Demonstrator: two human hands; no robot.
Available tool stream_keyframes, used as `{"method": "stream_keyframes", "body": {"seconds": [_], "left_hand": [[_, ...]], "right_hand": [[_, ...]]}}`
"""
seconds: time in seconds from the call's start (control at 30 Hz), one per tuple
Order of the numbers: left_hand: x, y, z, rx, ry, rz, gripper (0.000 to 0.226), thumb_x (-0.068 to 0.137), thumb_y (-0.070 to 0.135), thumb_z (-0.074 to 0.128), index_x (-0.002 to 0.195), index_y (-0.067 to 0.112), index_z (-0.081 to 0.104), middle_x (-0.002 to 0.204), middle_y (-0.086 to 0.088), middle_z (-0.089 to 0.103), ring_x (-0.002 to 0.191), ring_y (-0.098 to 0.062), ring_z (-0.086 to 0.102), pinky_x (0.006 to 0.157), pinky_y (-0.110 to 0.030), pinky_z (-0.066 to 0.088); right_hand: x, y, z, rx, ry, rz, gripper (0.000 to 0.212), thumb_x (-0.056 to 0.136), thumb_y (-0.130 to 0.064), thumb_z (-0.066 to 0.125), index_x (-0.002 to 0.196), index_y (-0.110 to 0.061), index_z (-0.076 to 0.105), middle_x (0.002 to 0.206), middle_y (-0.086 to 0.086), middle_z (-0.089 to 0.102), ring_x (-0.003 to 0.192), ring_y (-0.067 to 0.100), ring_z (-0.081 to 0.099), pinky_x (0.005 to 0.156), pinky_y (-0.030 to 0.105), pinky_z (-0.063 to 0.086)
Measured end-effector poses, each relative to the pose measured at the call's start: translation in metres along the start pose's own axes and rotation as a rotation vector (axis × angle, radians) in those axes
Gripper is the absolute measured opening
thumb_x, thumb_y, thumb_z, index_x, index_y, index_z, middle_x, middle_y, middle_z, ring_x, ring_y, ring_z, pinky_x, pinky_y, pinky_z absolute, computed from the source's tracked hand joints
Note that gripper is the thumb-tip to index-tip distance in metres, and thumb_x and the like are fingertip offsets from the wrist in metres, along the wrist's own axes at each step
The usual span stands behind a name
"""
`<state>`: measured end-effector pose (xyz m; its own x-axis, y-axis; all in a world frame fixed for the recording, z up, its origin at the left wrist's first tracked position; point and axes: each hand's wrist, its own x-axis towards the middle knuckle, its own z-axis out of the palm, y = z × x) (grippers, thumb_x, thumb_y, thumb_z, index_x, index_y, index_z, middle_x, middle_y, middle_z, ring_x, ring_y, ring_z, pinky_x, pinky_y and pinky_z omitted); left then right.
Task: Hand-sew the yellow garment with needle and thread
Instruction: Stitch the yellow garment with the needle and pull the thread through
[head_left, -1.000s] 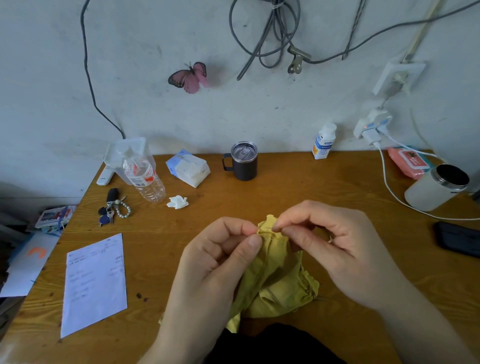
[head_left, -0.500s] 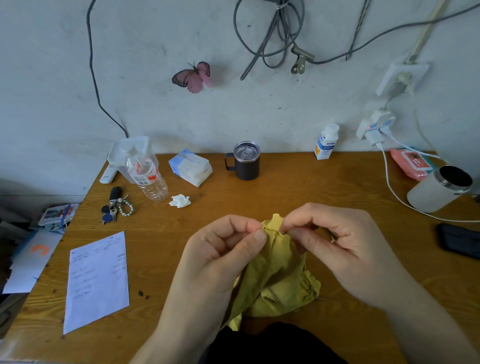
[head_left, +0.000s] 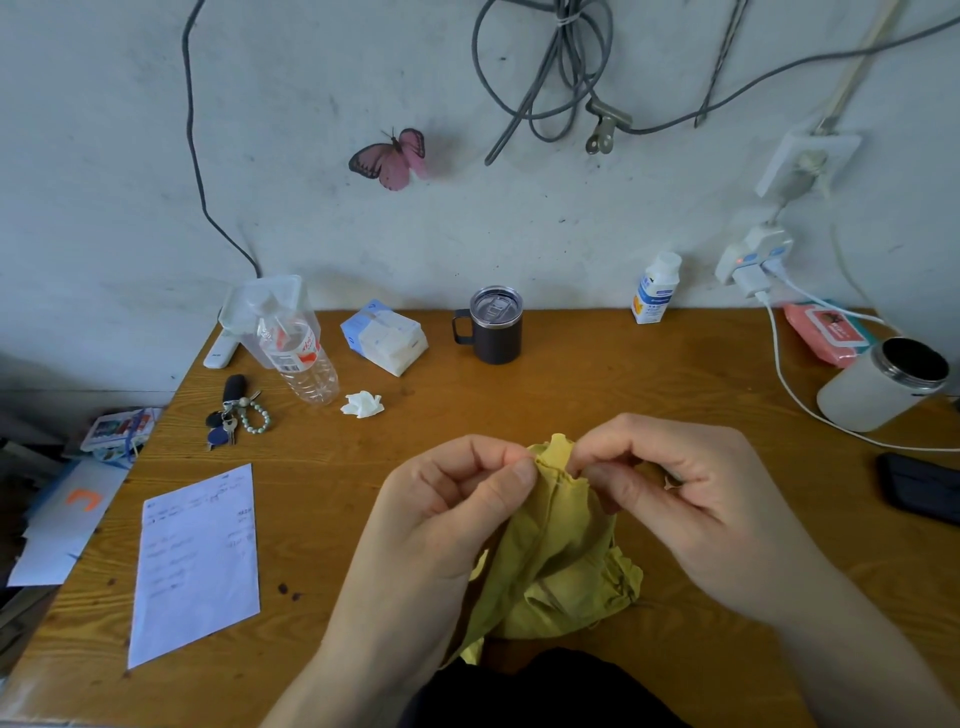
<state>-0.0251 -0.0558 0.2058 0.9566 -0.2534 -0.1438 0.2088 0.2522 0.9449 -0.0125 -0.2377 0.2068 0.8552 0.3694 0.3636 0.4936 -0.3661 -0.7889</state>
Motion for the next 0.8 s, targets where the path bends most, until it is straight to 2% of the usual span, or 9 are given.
{"method": "stream_keyframes", "body": {"seconds": [0.37,0.67,0.8], "left_hand": [[0.0002,0.0016,0.0029,-0.024,-0.030,-0.024,0.013,0.066,0.032,0.073,0.069,0.020,0.075,0.062,0.001,0.068,0.056,-0.006,0.061,0.053,-0.018,0.051],[0.0022,0.0030,0.0024,0.000,-0.076,-0.079,0.013,0.066,0.032,0.071,0.068,0.021,0.075,0.062,0.001,0.068,0.056,-0.006,0.062,0.053,-0.017,0.050],[0.0032,0.0018,0.0038,-0.015,-0.075,-0.098,0.010,0.067,0.028,0.071,0.067,0.020,0.075,0.061,0.001,0.068,0.055,-0.006,0.062,0.053,-0.015,0.049]], "right_hand": [[-0.0032,0.0031,-0.0005,-0.037,-0.002,-0.019,0.015,0.088,-0.020,0.052,0.086,-0.022,0.067,0.075,-0.016,0.063,0.070,0.003,0.061,0.061,0.009,0.040],[-0.0060,0.0064,0.0001,-0.080,0.021,-0.052,0.014,0.090,-0.021,0.051,0.085,-0.024,0.065,0.070,-0.010,0.061,0.064,0.010,0.058,0.054,0.025,0.043],[-0.0073,0.0083,0.0031,-0.056,0.039,-0.052,0.015,0.089,-0.017,0.052,0.083,-0.019,0.067,0.069,-0.009,0.061,0.064,0.010,0.058,0.054,0.024,0.043]]}}
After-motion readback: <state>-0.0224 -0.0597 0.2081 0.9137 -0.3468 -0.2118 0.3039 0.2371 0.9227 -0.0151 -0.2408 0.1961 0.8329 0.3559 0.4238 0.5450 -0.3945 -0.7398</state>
